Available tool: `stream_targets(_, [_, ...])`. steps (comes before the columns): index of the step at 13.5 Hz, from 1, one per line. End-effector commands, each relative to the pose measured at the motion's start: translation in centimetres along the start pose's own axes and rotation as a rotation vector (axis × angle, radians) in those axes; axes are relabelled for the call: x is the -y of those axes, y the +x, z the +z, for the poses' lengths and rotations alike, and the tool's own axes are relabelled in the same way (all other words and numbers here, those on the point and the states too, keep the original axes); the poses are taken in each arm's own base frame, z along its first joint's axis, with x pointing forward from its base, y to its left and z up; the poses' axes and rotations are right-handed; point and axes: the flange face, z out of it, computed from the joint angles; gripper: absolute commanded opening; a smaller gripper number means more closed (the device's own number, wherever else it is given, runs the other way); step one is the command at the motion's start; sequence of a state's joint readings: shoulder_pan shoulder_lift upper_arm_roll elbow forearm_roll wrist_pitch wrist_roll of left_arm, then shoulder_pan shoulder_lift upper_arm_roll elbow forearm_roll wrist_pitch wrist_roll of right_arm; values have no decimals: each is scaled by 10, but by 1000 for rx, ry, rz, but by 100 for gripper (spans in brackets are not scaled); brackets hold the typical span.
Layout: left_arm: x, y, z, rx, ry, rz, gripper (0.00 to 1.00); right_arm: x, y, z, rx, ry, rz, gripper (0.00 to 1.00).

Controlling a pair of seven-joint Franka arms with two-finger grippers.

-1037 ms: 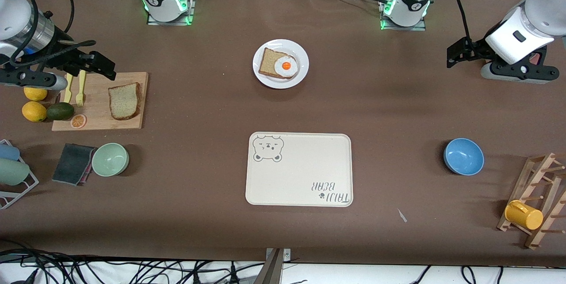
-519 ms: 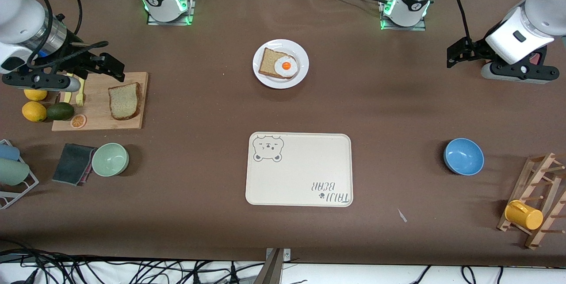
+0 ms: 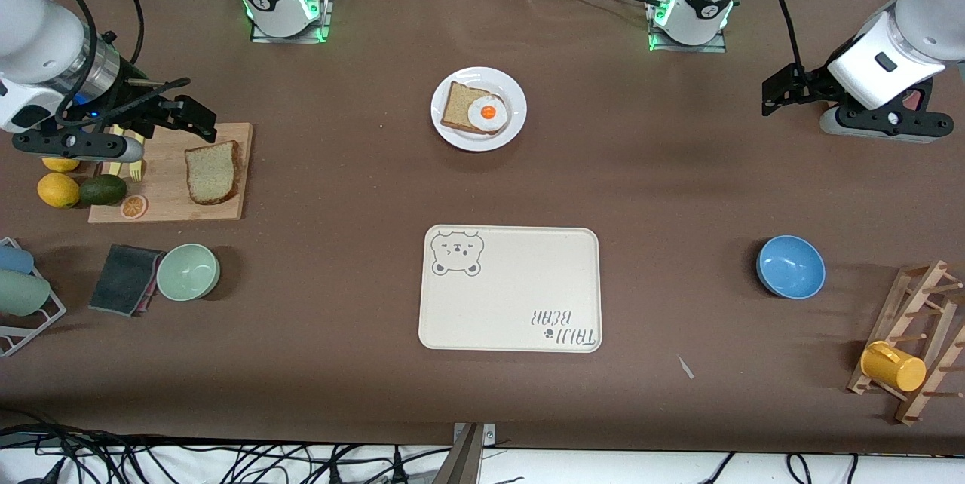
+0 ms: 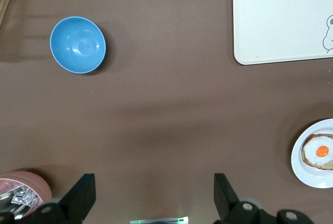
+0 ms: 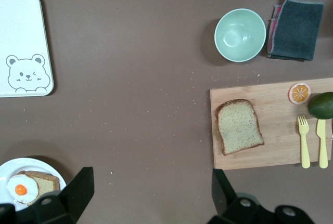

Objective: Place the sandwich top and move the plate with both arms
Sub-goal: 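Move the right gripper down over the bread slice on the cutting board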

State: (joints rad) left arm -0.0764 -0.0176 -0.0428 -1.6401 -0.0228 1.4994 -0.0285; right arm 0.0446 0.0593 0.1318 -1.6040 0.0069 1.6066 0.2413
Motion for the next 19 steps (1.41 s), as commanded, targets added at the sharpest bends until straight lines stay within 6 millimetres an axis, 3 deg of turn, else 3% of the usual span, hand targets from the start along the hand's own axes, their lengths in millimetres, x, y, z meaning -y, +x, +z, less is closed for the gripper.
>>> stream_targets(1, [1,-3,-5,-1,33,-3,100,4,1,3,-8,-7,4,100])
stream_targets(4, [2,-3,-5,-1,33,-4,100,2,8,26,-26,-17,6,100])
stream_targets(6, [2,-3,-5,-1,32,-6,100,-3,6,57,-57,-58,-4,99])
stream_targets(13, [1,-3,-5,-1,33,-3,100,-25,-27,178,-30,-124,27,100])
stream_targets(19, [2,-3,-5,0,32,-6,100,-24,-23,171,-76,-110,-11,100])
